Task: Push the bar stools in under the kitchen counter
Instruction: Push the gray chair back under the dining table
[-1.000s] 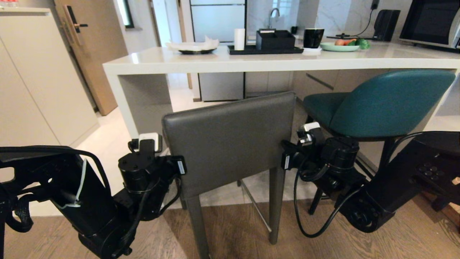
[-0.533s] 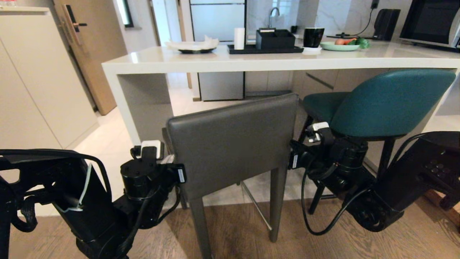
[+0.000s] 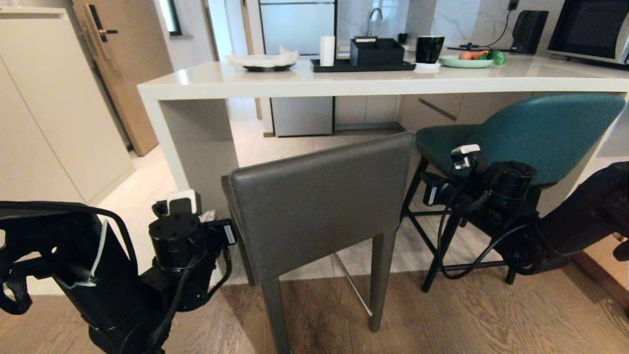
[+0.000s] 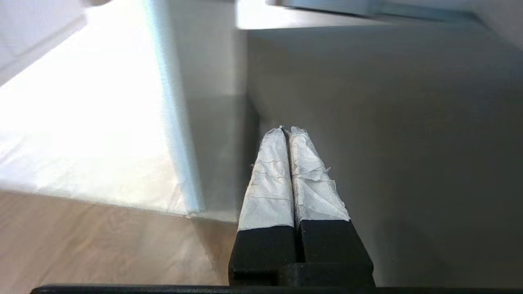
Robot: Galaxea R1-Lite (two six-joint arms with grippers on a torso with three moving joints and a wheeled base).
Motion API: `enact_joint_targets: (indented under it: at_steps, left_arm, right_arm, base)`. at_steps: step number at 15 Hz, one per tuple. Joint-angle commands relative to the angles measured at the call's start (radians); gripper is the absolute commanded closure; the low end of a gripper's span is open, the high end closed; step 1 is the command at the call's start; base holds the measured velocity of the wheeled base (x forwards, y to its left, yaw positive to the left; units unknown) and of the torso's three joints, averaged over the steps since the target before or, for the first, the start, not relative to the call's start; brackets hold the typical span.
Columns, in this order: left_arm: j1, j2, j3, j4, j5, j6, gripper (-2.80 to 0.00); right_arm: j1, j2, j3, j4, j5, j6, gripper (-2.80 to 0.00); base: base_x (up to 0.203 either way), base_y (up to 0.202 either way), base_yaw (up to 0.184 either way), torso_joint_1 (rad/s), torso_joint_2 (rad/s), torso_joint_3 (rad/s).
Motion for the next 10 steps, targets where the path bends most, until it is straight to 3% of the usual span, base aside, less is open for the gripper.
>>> enact_joint_targets:
  at_steps: [1,5,10]
  left_arm:
    - [-0.012,-0.029,0.018,-0.009,0.002,-0.012,0.0]
    - [-0.074,-0.042,0.048,-0.003,0.063,-0.058,0.0]
    - [-0.08,0.005,-0.002,-0.002,0.064,-0.06,0.0]
  right_arm:
    - [-0.005,0.029,-0.091,0.067,0.095,0.001,0.0]
    - [0.009,0.112,-0.246,0.169,0.155,0.003,0.0]
    - [0.031,0.103,-0.232,0.171,0.179,0.004,0.0]
  base:
    - [0.0,0.0,0.0,0.0,0.0,0.0]
    - [0.0,0.0,0.0,0.0,0.0,0.0]
    - [0.0,0.0,0.0,0.0,0.0,0.0]
